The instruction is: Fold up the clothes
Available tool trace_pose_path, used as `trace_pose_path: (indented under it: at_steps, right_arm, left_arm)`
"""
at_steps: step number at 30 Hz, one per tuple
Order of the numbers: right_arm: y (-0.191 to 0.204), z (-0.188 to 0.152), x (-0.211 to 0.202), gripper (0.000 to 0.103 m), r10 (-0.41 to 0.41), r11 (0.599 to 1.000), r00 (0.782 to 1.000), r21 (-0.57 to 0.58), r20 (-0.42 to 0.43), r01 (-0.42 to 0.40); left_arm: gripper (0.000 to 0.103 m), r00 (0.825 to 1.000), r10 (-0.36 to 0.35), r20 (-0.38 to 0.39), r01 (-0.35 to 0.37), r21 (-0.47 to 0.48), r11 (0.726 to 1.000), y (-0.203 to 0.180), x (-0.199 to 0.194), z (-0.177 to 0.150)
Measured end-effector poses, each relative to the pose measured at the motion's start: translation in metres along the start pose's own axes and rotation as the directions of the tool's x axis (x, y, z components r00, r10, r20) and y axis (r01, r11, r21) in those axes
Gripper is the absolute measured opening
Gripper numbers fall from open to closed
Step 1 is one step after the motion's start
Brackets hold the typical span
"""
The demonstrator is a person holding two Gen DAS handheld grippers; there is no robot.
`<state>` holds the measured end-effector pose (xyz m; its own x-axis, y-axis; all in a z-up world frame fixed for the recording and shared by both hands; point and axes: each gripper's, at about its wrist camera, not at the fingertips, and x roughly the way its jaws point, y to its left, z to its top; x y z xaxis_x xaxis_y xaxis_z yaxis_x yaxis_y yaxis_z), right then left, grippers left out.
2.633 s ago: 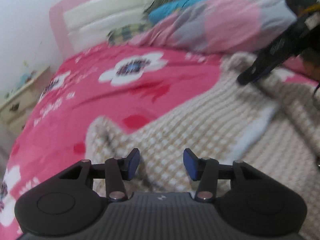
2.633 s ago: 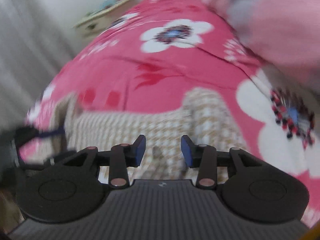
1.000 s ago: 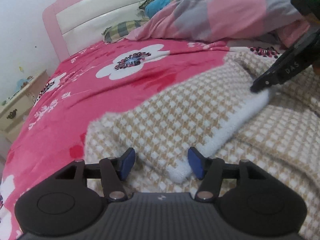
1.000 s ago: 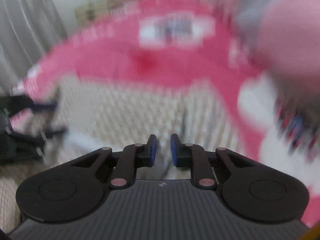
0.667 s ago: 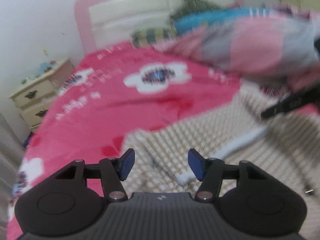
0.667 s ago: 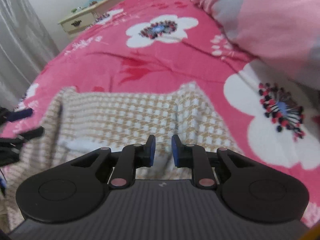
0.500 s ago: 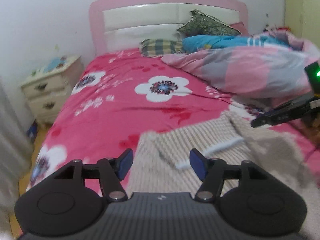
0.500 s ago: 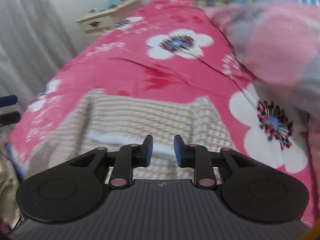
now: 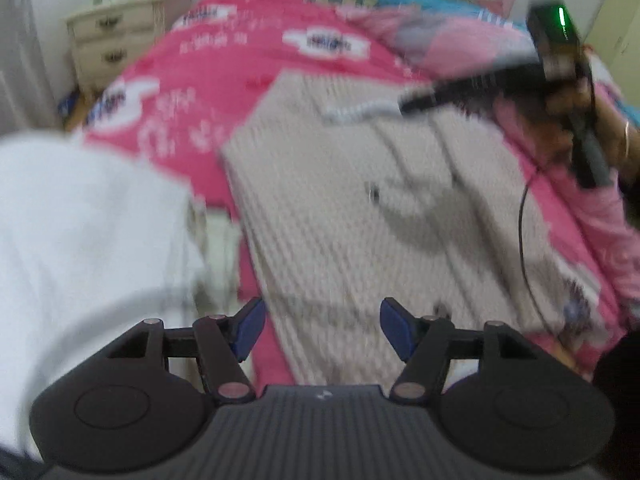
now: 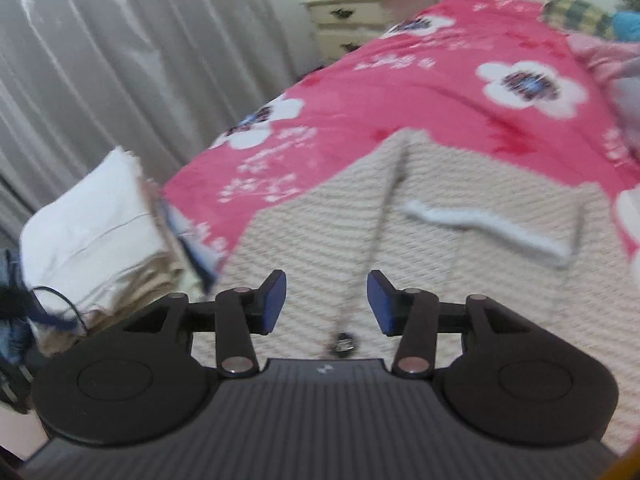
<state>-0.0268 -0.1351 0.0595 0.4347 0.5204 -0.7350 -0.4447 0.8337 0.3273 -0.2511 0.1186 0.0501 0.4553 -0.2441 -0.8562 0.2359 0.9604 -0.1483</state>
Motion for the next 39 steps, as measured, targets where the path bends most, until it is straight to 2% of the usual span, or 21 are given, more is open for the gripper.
trace_pose_path:
  at_steps: [2, 5, 11, 13, 14, 16, 18, 20, 21, 22, 23, 25, 27, 29, 30, 31, 32, 34, 36, 37, 39]
  right_arm:
    - [0.008, -0.001, 0.013, 0.044, 0.031, 0.999, 0.999, 0.008, -0.036, -0.031]
    - [0.021, -0.004, 0.029, 0.044, 0.034, 0.999, 0.996, -0.023, -0.076, -0.036]
    - [0.035, -0.012, 0.042, 0.045, 0.050, 0.996, 0.991, -0.061, -0.125, -0.058]
    - [0.035, -0.014, 0.045, 0.045, 0.051, 0.997, 0.989, -0.048, -0.140, -0.058]
    - [0.035, -0.015, 0.047, 0.045, 0.053, 0.997, 0.988, -0.042, -0.148, -0.060]
    - [0.037, -0.019, 0.049, 0.045, 0.072, 0.997, 0.983, -0.029, -0.169, -0.078]
    - [0.041, -0.025, 0.052, 0.045, 0.074, 0.996, 0.980, -0.038, -0.186, -0.082]
    - [0.045, -0.028, 0.055, 0.045, 0.077, 0.995, 0.977, -0.050, -0.198, -0.088]
    - [0.046, -0.030, 0.056, 0.045, 0.081, 0.995, 0.976, -0.049, -0.203, -0.092]
    - [0.047, -0.031, 0.056, 0.045, 0.085, 0.994, 0.975, -0.047, -0.207, -0.096]
    - [0.046, -0.031, 0.056, 0.045, 0.089, 0.994, 0.974, -0.040, -0.209, -0.100]
    - [0.045, -0.031, 0.055, 0.045, 0.098, 0.994, 0.973, -0.032, -0.207, -0.107]
    - [0.044, -0.030, 0.056, 0.046, 0.095, 0.994, 0.975, -0.030, -0.203, -0.103]
    - [0.040, -0.029, 0.059, 0.046, 0.085, 0.996, 0.975, -0.023, -0.204, -0.091]
    - [0.037, -0.029, 0.062, 0.046, 0.079, 0.997, 0.975, -0.009, -0.209, -0.082]
    - [0.034, -0.030, 0.066, 0.046, 0.076, 0.997, 0.974, 0.008, -0.215, -0.076]
    - [0.030, -0.031, 0.069, 0.046, 0.074, 0.997, 0.973, 0.025, -0.220, -0.070]
    - [0.025, -0.033, 0.076, 0.046, 0.067, 0.997, 0.970, 0.051, -0.232, -0.057]
    - [0.021, -0.036, 0.079, 0.046, 0.059, 0.997, 0.969, 0.056, -0.242, -0.047]
    - [0.020, -0.037, 0.079, 0.046, 0.056, 0.997, 0.968, 0.057, -0.243, -0.044]
    - [0.018, -0.038, 0.080, 0.046, 0.054, 0.997, 0.968, 0.062, -0.247, -0.040]
  left_arm:
    - [0.062, 0.999, 0.024, -0.035, -0.025, -0.003, 1.000, -0.003, 0.015, -0.014]
    - [0.060, 1.000, 0.022, -0.011, -0.022, -0.017, 1.000, -0.004, 0.015, -0.019]
    - [0.062, 0.996, -0.076, 0.049, 0.078, -0.025, 0.997, -0.004, -0.022, -0.021]
    - [0.063, 0.987, -0.130, 0.100, 0.138, -0.080, 0.987, -0.003, -0.036, -0.022]
    - [0.063, 0.976, -0.173, 0.134, 0.189, -0.113, 0.976, -0.003, -0.040, -0.021]
    - [0.066, 0.939, -0.261, 0.223, 0.306, -0.203, 0.930, 0.005, -0.045, -0.019]
    - [0.066, 0.897, -0.325, 0.299, 0.408, -0.283, 0.868, 0.015, -0.043, -0.015]
    - [0.066, 0.851, -0.379, 0.365, 0.506, -0.370, 0.780, 0.029, -0.033, -0.013]
    - [0.066, 0.823, -0.405, 0.399, 0.555, -0.410, 0.724, 0.037, -0.028, -0.012]
    - [0.066, 0.791, -0.436, 0.429, 0.606, -0.449, 0.657, 0.045, -0.021, -0.013]
    - [0.066, 0.773, -0.446, 0.451, 0.632, -0.483, 0.606, 0.052, -0.014, -0.015]
    - [0.066, 0.763, -0.431, 0.483, 0.647, -0.550, 0.529, 0.064, 0.000, -0.019]
    - [0.067, 0.776, -0.385, 0.499, 0.631, -0.601, 0.491, 0.072, 0.015, -0.018]
    - [0.066, 0.799, -0.319, 0.510, 0.602, -0.669, 0.437, 0.076, 0.033, -0.016]
    - [0.067, 0.802, -0.307, 0.513, 0.598, -0.690, 0.409, 0.078, 0.043, -0.014]
    - [0.066, 0.817, -0.291, 0.499, 0.577, -0.717, 0.391, 0.079, 0.053, -0.011]
    - [0.066, 0.835, -0.272, 0.478, 0.550, -0.741, 0.385, 0.079, 0.062, -0.008]
    - [0.064, 0.891, -0.219, 0.398, 0.454, -0.764, 0.458, 0.070, 0.077, 0.002]
    - [0.064, 0.931, -0.188, 0.313, 0.365, -0.770, 0.523, 0.060, 0.089, 0.010]
    - [0.064, 0.945, -0.180, 0.273, 0.327, -0.773, 0.544, 0.055, 0.094, 0.013]
    - [0.064, 0.952, -0.181, 0.247, 0.306, -0.767, 0.564, 0.049, 0.100, 0.016]
